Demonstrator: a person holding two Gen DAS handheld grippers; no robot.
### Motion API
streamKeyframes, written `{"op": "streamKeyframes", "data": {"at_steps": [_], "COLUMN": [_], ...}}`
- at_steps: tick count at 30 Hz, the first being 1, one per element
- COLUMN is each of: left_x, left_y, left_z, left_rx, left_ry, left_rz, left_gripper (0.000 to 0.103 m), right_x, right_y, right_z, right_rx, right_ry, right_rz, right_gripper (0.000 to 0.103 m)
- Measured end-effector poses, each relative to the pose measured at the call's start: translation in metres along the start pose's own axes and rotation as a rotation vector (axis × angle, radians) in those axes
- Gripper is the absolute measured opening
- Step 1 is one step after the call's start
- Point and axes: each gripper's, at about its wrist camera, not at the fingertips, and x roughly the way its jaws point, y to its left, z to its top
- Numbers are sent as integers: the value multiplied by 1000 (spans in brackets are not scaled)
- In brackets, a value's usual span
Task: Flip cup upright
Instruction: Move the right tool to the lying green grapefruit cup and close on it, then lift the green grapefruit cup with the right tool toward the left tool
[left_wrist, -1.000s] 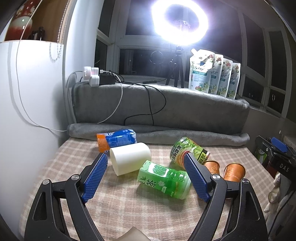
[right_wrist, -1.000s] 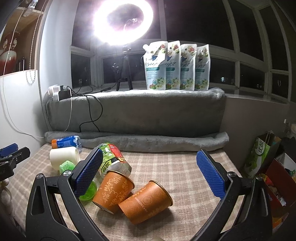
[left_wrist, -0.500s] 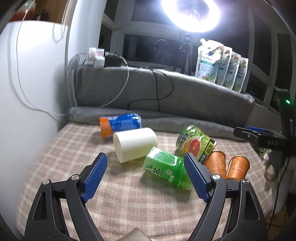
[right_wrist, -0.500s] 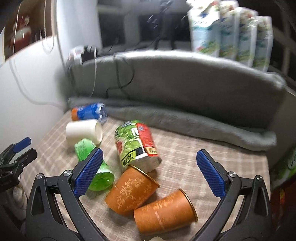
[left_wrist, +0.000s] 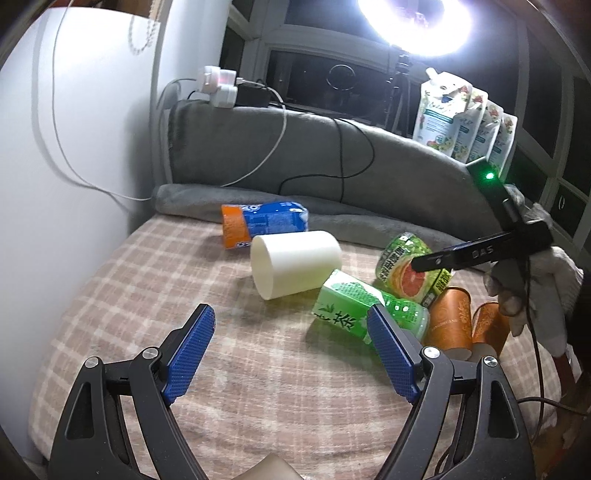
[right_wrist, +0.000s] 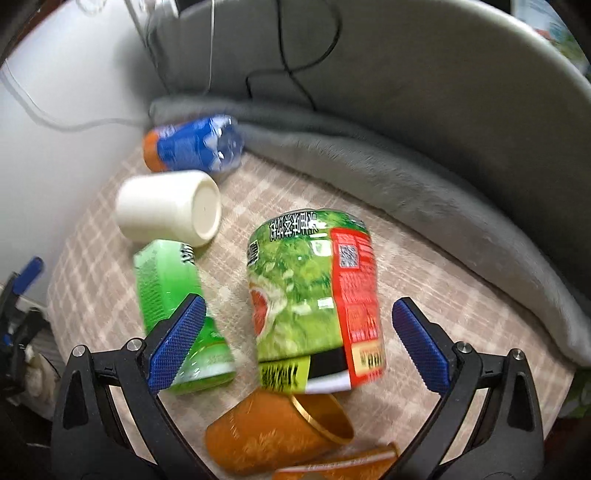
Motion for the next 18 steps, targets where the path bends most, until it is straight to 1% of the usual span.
{"op": "streamKeyframes", "data": {"at_steps": [5,7,9,10,11,12,18], "left_x": [3,5,6,7,7,8,9], "left_y": [8,12,13,14,14,14,14], "left_z": [0,1,1,1,0,0,0], "left_rx": [-15,-23,-29,-30,-30,-31,-30], "left_ry": [7,10,13,14,14,15,15], "left_rz": [14,16,16,16,17,17,18], "left_gripper": [84,84,84,84,84,84,84], "right_x": [17,21,23,25,25,26,24], "right_y": [1,0,-1,-1,-1,-2,-4], "right_z": [8,9,10,11,11,11,15], "right_rx": [-46,-51,-54,-58,-62,-65,-83], "right_ry": [57,75,90,94,99,104,90], "right_rz": [-19,-23,-26,-29,-31,-35,-51], "right_gripper": [102,97,96,95,90,88,88]}}
